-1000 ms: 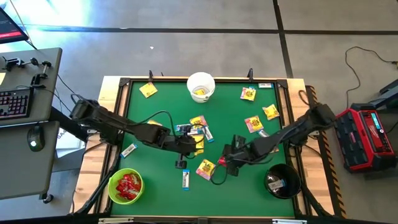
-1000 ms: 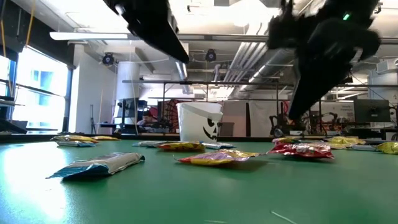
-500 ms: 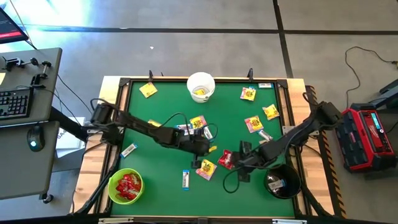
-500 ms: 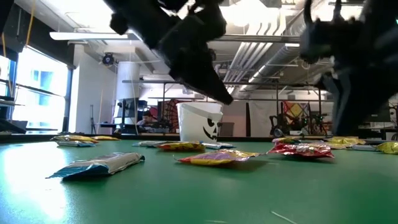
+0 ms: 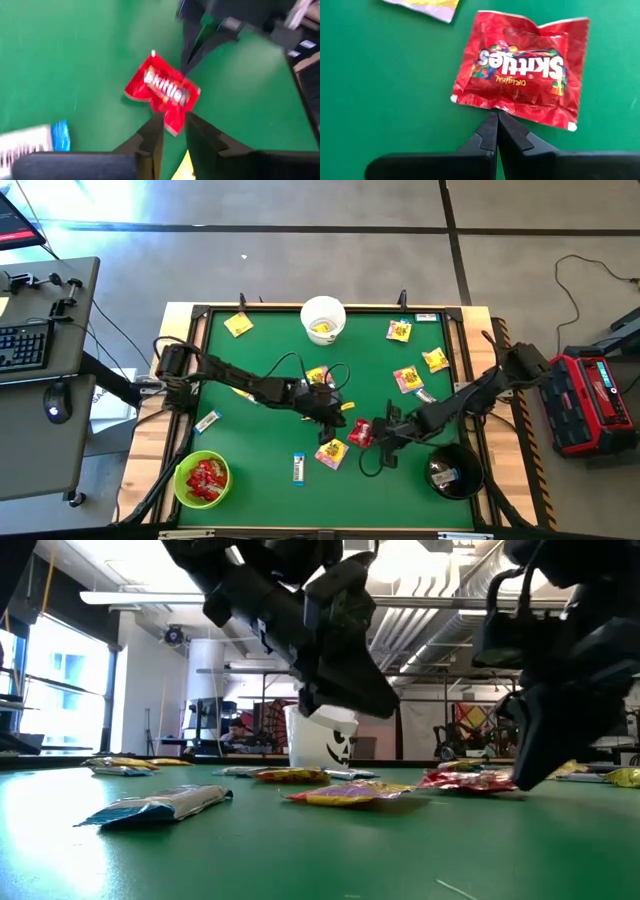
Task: Sort candy by brand, put in halloween buckets
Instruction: Put the red candy into the green bucket
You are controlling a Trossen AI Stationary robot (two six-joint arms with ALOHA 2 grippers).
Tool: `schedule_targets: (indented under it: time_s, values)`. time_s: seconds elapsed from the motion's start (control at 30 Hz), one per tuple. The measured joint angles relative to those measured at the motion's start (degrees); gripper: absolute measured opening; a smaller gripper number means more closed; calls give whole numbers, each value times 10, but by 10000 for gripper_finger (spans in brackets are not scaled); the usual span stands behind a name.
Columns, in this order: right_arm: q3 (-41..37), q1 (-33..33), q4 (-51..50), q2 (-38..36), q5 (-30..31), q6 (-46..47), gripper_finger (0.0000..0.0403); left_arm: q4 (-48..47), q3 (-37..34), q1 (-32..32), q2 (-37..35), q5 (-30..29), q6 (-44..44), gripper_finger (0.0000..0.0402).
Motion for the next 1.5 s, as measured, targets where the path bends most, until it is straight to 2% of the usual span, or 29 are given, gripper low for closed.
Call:
schedule_targets:
  time_s: [0.2,0.43,0.93,1.3,1.5]
  values:
    - [0,-20,28,2,0,-41,0,6,-1,3,11,-4,-51,115]
    - [0,-39,65,5,3,-72,0,-7,0,8,16,-5,-107,138]
    - [1,-44,80,4,12,-138,0,4,29,10,70,-6,-119,141]
    - [1,-4,-2,-31,1,-98,0,5,32,10,90,-9,-118,141]
    - [1,-23,31,0,-1,-120,0,13,32,11,94,-9,-128,141]
